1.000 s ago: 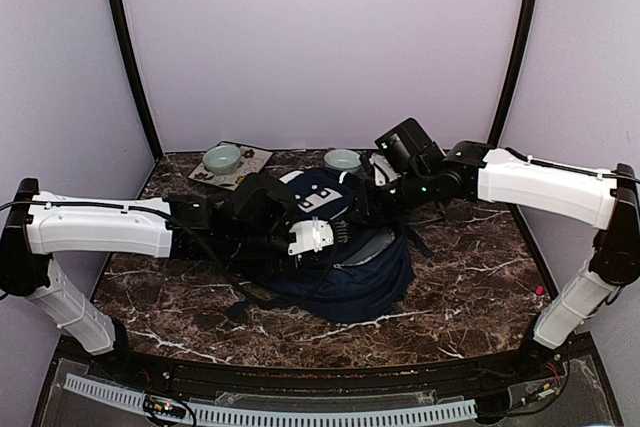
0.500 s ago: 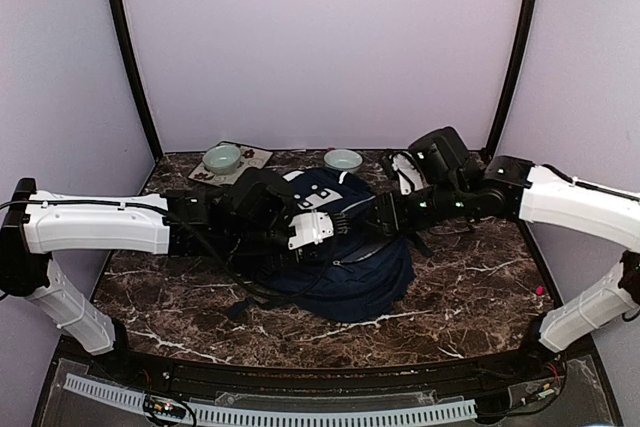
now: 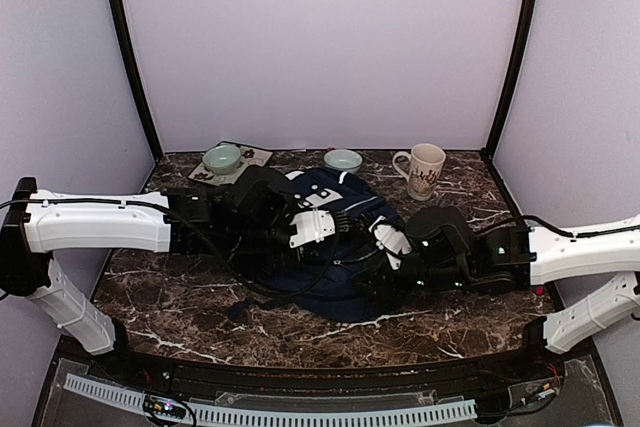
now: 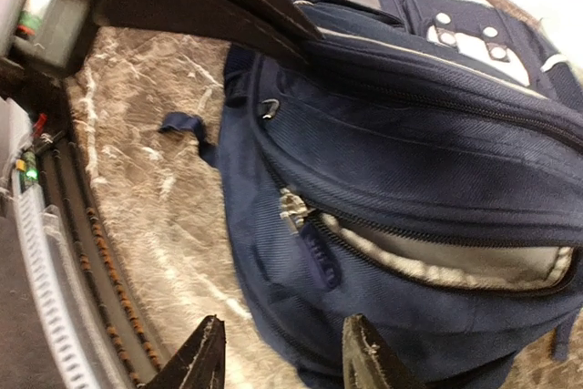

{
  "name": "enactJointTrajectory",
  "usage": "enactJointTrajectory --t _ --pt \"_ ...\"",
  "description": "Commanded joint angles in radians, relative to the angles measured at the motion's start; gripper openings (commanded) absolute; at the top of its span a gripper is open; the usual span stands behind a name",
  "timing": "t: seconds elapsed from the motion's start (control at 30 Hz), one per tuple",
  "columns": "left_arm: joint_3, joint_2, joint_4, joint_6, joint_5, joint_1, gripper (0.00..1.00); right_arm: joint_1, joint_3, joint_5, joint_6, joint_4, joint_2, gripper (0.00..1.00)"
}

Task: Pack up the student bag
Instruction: Grab the second largest pocket of the student bag.

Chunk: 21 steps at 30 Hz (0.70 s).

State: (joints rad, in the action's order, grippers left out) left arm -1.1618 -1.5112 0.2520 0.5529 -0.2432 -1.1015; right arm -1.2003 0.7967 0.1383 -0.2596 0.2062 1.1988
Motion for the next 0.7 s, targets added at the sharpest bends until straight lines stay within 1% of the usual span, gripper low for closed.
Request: enactJointTrajectory --t 0.0,0.1,0.17,0.3,0.53,0.67 --pt "-0.049 0.016 -0.057 -0.018 -0.009 0.009 0.0 -0.007 -0.037 0.121 0.07 -0.172 0.027 0.43" --pt "-0.047 0.015 -0.059 -0.019 -0.009 0.009 0.0 -0.008 -0.069 0.14 0.08 -0.233 0.032 0.43" --pt "-0.048 0.013 -0.061 -0.02 -0.01 0.01 0.0 -0.007 -0.086 0.183 0.105 -0.259 0.032 0.42" --pt "-0.048 0.013 -0.065 -0.021 -0.011 0.01 0.0 -0.007 -0.102 0.134 0.131 -0.304 0.042 0.42" --pt "-0.059 0.014 -0.055 -0.02 -0.013 0.009 0.0 -0.008 -0.068 0.115 0.152 -0.307 0.124 0.41" --pt "-0.058 0.018 -0.049 -0.015 -0.01 0.009 0.0 -0.008 -0.041 0.123 0.16 -0.329 0.166 0.36"
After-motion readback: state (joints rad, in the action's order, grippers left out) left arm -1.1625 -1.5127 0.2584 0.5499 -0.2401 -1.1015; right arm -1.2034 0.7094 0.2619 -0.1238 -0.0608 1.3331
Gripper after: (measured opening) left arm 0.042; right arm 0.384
